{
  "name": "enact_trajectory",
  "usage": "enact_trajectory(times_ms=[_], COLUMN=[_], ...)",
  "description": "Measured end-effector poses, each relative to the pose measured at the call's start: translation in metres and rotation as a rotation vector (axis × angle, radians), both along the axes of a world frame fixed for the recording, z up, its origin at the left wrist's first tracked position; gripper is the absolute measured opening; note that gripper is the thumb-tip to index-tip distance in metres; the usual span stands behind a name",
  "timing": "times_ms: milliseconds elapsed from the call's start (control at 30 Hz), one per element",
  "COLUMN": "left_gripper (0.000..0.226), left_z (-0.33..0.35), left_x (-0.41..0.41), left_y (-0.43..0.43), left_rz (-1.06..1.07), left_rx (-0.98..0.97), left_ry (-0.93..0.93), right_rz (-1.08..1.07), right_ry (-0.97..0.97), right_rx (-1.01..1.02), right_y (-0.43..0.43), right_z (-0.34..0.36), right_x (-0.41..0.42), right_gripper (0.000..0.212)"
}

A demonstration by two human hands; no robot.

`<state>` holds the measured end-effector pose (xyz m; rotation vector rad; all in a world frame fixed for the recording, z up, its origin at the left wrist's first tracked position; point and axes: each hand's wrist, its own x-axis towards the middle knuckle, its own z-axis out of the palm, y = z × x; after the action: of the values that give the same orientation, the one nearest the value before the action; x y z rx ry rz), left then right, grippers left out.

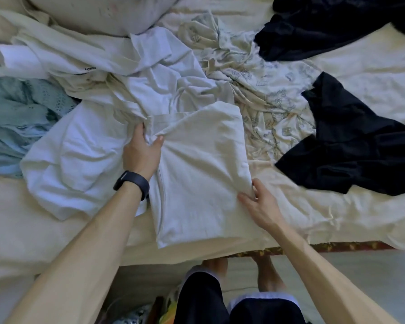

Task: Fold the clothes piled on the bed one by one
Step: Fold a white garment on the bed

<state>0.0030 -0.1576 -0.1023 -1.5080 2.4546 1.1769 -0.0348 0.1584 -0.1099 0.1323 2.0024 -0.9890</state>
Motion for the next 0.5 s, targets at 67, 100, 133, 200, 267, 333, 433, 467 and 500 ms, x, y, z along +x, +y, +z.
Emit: enact_trajectory(times_ms=[67,100,133,200,267,333,433,467,500], left_gripper=[0.054,0.053,0.051,0.04,0.035,0.039,0.042,0.042,0.041], left_z=[0.008,0.011,0.016,0.025,0.025,0.014,-0.014,-0.022,-0.028], left_x=[0.002,0.003,0.003,-0.006,-0.024,-0.043,-0.059,-0.061,-0.063], left_y=[0.016,0.024,0.032,0.047,0.06,0.071,0.086,0.089,0.089], left_rz=[-0.001,0.006,0.024,0.069,0.088,0.093,0.014,0.006,0.01], left_rx=[-0.08,-0.096,-0.076,0.082,0.299,0.536,0.717,0.703,0.679], left_ry=[-0.002,0.016,0.059,0.203,0.305,0.293,0.096,0.046,0.022], right_rz=[0.002,-0.002,-0.012,-0.083,-0.148,-0.135,0.082,0.171,0.201], right_ry=[0.089,0.126,0.151,0.149,0.096,0.049,-0.07,-0.071,-0.025], right_rx=[-0.012,-0.013,-0.015,-0.052,-0.078,-0.005,0.298,0.38,0.428], right_y=[0.009,0.015,0.023,0.044,0.066,0.088,0.112,0.114,0.113], right_z=[0.013,0.02,0.026,0.037,0.043,0.038,0.019,0.014,0.009], right_x=[-0.003,-0.005,-0.007,-0.011,-0.014,-0.016,-0.022,-0.027,-0.033], right_gripper=[0.018,0.018,0.019,0.028,0.035,0.029,0.024,0.029,0.034])
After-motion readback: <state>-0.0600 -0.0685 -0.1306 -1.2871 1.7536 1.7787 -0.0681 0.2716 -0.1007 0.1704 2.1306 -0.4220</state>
